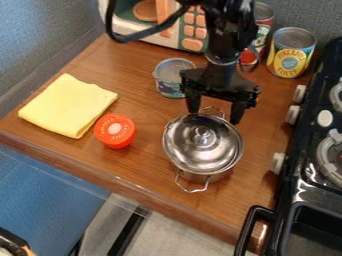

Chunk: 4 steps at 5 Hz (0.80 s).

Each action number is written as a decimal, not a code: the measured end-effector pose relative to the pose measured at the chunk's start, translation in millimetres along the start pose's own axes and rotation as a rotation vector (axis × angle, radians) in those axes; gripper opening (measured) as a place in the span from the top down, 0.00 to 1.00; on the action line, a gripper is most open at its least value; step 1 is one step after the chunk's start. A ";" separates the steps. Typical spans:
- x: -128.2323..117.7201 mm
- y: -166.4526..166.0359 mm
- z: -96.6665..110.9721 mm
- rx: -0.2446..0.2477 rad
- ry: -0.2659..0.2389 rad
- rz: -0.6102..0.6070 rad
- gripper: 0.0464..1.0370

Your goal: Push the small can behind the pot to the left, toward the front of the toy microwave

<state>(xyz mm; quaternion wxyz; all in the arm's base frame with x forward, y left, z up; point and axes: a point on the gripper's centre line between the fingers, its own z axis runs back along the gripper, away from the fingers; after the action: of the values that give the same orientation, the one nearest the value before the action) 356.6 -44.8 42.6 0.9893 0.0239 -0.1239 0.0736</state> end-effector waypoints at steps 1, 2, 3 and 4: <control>11.5 -0.5 -1.9 0.016 -0.046 0.030 0.04; 17.7 0.6 -0.6 0.021 -0.078 0.029 0.04; 30.3 10.1 -0.8 0.022 -0.142 0.035 0.04; 30.8 14.8 -10.1 -0.001 -0.208 0.052 0.04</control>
<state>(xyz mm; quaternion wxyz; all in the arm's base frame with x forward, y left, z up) 386.4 -25.2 40.9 0.9689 0.0277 -0.2263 0.0966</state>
